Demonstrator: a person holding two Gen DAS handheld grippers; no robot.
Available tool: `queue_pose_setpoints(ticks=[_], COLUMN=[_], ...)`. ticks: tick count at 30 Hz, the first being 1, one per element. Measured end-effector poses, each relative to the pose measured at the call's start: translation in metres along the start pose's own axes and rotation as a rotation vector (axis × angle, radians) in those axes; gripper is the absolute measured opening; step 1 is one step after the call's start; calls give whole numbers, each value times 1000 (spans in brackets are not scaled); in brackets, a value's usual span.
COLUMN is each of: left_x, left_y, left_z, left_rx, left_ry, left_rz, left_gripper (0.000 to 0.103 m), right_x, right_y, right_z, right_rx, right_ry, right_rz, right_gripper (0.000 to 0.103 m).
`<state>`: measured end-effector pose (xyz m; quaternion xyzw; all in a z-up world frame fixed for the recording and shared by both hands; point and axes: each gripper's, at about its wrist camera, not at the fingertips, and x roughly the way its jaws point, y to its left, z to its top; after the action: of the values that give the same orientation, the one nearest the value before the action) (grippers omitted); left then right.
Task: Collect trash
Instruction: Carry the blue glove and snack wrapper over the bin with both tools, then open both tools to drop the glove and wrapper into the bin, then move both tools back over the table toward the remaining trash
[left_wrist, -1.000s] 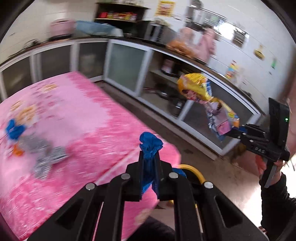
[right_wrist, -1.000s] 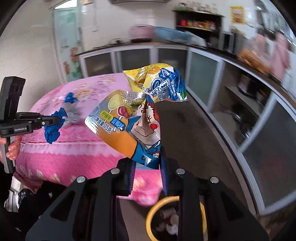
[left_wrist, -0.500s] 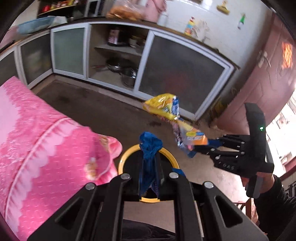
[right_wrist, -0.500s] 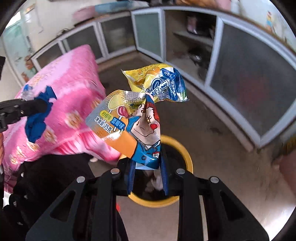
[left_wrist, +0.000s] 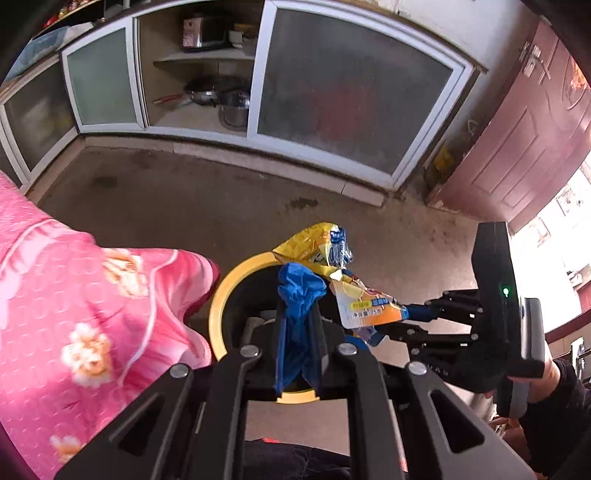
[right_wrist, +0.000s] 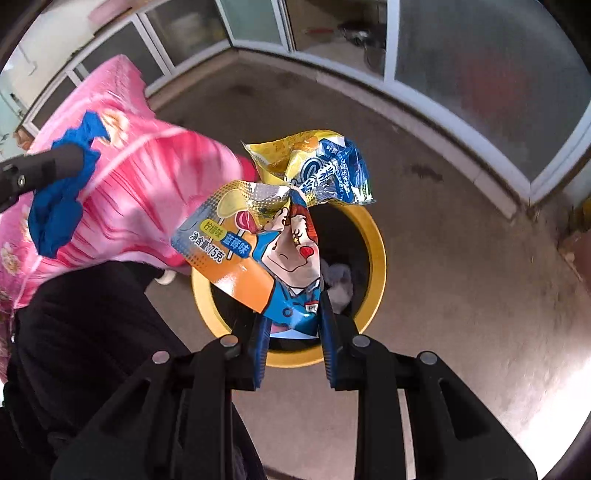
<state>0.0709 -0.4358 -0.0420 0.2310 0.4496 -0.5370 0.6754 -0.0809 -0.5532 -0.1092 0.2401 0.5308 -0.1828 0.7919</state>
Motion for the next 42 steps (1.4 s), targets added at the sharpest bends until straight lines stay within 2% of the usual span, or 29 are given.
queue_pose_setpoints(ticks=[6,11,14,15,16,17,18,20,24,27,30,34,35,38,40,42], left_x=[29,32,33,33,32,29,28,22,4,-20,-47,-92,-110,-151,-183,-215], left_y=[1,2,5,6,8,10,11,12,9,7,7,17,23,41,61,87], left_z=[5,8,10,10,10,10,10,10,10,7,5,-3,-8,-25,-44,-67], left_rx=[-31,-31,-41,-53,-65,-80,-89,-112,-122,-123,-121,-138,-142,-143,-159,-190], left_ry=[44,42,34,31,28,16,8,-10,-62,-126,-185,-267,-299,-365,-402,-423], left_rz=[5,14,15,16,14,12,12,-11,-28,-54,-57,-45,-31,29,93,168], left_gripper=[10,10,15,28,35,49,61,73,91,95,95,95,95,95,95,95], right_x=[23,27,28,29,29,29,29,25,11,-10,-42,-90,-98,-122,-130,-136], right_y=[-5,-3,-2,-3,-4,-5,-5,-8,-27,-40,-45,-31,-24,18,47,86], right_z=[-1,4,5,6,6,7,5,2,-11,-18,-19,-10,-7,10,20,31], right_rx=[14,0,-9,-5,-3,-7,-15,-12,37,78,88,70,58,-57,-139,-228], right_ry=[60,62,63,68,72,78,79,68,62,10,-91,-273,-306,-383,-403,-427], right_rz=[6,3,-3,6,10,6,-10,-24,-60,-73,-104,-36,-13,65,107,159], right_gripper=[23,23,25,27,28,33,43,58,62,66,68,76,79,80,80,89])
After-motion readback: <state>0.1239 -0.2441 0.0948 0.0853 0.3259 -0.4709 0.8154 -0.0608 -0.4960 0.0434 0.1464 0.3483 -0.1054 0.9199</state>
